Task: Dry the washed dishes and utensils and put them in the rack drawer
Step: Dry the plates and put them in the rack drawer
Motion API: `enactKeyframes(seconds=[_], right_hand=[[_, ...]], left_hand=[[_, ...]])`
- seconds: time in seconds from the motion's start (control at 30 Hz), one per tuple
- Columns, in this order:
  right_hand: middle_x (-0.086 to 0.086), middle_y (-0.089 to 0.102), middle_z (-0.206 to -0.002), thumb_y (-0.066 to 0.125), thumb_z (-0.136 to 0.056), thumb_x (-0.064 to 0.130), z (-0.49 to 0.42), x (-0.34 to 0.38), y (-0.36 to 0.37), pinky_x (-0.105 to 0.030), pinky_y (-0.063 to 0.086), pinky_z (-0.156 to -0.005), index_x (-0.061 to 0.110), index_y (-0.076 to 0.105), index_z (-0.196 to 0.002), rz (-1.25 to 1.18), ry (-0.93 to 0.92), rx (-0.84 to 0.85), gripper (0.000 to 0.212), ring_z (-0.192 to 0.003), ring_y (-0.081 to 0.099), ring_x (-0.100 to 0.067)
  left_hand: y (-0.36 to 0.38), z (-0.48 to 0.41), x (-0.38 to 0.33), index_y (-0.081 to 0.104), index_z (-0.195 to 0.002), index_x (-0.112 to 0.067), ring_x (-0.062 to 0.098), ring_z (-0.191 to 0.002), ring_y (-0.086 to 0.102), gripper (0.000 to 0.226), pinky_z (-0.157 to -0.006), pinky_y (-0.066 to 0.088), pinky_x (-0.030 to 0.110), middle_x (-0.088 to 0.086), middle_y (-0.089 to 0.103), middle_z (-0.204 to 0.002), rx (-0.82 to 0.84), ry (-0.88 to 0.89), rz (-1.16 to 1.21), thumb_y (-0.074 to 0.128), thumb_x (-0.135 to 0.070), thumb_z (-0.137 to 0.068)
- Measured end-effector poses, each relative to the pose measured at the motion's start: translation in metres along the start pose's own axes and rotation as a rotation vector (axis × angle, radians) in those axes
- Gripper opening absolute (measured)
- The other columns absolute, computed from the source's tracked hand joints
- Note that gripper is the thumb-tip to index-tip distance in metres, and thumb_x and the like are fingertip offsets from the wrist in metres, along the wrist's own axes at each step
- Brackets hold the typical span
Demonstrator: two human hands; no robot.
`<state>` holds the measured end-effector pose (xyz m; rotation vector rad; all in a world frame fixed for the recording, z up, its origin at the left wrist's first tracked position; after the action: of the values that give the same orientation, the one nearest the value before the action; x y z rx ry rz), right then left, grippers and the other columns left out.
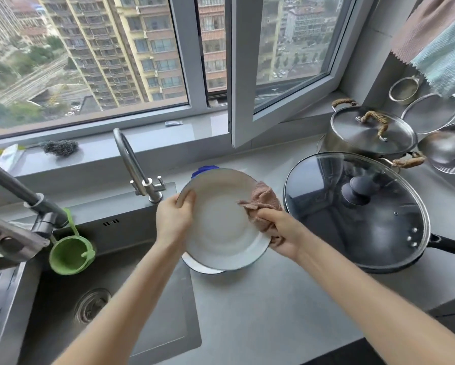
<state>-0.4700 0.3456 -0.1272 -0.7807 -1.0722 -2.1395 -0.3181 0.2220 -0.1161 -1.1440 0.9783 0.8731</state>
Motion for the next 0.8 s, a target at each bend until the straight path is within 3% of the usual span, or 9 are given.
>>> enactKeyframes(seconds=[0.07, 0.13, 0.23, 0.33, 0.47, 0.57, 0.67, 0.73, 0.8], right_hand=[[0.011, 0.052, -0.041, 0.044, -0.090, -0.005, -0.006, -0.017, 0.007, -0.011, 0.020, -0.025, 0.017, 0.062, -0.065, -0.197, -0.049, -0.122, 0.038, -0.024, 0.036, 0.000], [0.008, 0.056, -0.046, 0.051, -0.086, -0.006, -0.020, -0.032, 0.000, -0.013, 0.027, -0.031, 0.015, 0.065, -0.067, -0.335, -0.114, -0.281, 0.032, -0.031, 0.039, 0.000], [0.000, 0.062, -0.065, 0.059, -0.075, -0.004, -0.028, -0.041, -0.022, -0.023, 0.032, -0.051, 0.014, 0.075, -0.069, -0.311, -0.054, -0.378, 0.025, -0.050, 0.044, -0.010], [-0.004, 0.055, -0.062, 0.049, -0.080, -0.013, -0.021, -0.031, -0.049, -0.016, 0.031, -0.043, 0.009, 0.068, -0.070, -0.147, 0.072, -0.280, 0.030, -0.041, 0.044, -0.006], [-0.004, 0.069, -0.070, 0.040, -0.083, -0.020, 0.007, 0.010, -0.046, -0.014, 0.047, -0.045, 0.006, 0.070, -0.085, 0.307, 0.086, 0.214, 0.039, -0.050, 0.060, -0.004], [-0.002, 0.074, -0.088, 0.050, -0.082, -0.015, 0.014, 0.025, -0.036, -0.012, 0.049, -0.059, 0.015, 0.068, -0.102, 0.676, 0.117, 0.388, 0.040, -0.074, 0.065, -0.003], [-0.002, 0.073, -0.093, 0.060, -0.081, -0.006, 0.016, 0.022, -0.039, -0.011, 0.047, -0.060, 0.016, 0.068, -0.103, 0.714, 0.169, 0.386, 0.033, -0.074, 0.063, -0.004], [0.000, 0.070, -0.084, 0.060, -0.081, 0.001, 0.025, 0.016, -0.048, -0.010, 0.044, -0.053, 0.013, 0.072, -0.096, 0.575, 0.213, 0.338, 0.023, -0.065, 0.060, -0.003], [0.000, 0.071, -0.084, 0.048, -0.087, 0.000, 0.041, 0.006, -0.053, -0.015, 0.051, -0.057, 0.009, 0.075, -0.092, 0.219, 0.313, 0.270, 0.029, -0.063, 0.063, -0.006]], left_hand=[[0.018, 0.016, -0.003, 0.060, -0.081, -0.005, 0.016, -0.069, 0.043, 0.024, -0.061, 0.034, 0.028, 0.002, 0.050, -0.069, -0.207, -0.090, 0.222, 0.052, -0.022, -0.095], [0.039, 0.043, -0.005, 0.059, -0.088, -0.008, 0.017, -0.068, 0.047, 0.021, -0.063, 0.037, 0.026, -0.002, 0.053, -0.070, -0.352, -0.155, 0.328, 0.046, -0.021, -0.098], [0.050, 0.067, -0.005, 0.053, -0.085, -0.015, 0.016, -0.074, 0.053, 0.020, -0.069, 0.044, 0.024, -0.005, 0.057, -0.078, -0.247, -0.207, 0.337, 0.041, -0.021, -0.099], [0.033, 0.057, -0.012, 0.059, -0.102, -0.022, 0.019, -0.090, 0.065, 0.015, -0.083, 0.049, 0.035, -0.001, 0.069, -0.099, 0.241, -0.283, 0.426, 0.046, -0.027, -0.098], [0.018, 0.049, -0.020, 0.063, -0.110, -0.024, 0.013, -0.096, 0.065, 0.027, -0.085, 0.049, 0.031, -0.005, 0.069, -0.104, 0.561, -0.253, 0.091, 0.046, -0.039, -0.096], [0.031, 0.066, -0.013, 0.052, -0.089, -0.022, 0.010, -0.077, 0.044, 0.022, -0.069, 0.034, 0.024, -0.006, 0.050, -0.087, 0.566, -0.026, -0.299, 0.040, -0.037, -0.099], [0.034, 0.080, -0.008, 0.045, -0.082, -0.016, 0.009, -0.065, 0.029, 0.024, -0.055, 0.020, 0.022, 0.001, 0.032, -0.076, 0.435, 0.095, -0.330, 0.041, -0.031, -0.100], [0.028, 0.082, -0.002, 0.042, -0.073, -0.013, 0.008, -0.054, 0.022, 0.032, -0.051, 0.016, 0.023, -0.001, 0.026, -0.067, 0.362, 0.067, -0.349, 0.043, -0.032, -0.099], [0.021, 0.080, 0.008, 0.046, -0.074, -0.017, 0.012, -0.059, 0.025, 0.031, -0.056, 0.019, 0.027, 0.001, 0.027, -0.068, 0.280, -0.033, -0.320, 0.044, -0.038, -0.098]])
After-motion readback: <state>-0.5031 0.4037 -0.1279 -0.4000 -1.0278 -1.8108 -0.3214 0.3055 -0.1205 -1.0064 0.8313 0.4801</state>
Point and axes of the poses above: each hand's wrist, its own z-axis away from the middle knuckle, its own y-axis out of the palm, x = y × z, the point moved 2 cm from there along -z, towards the middle knuckle
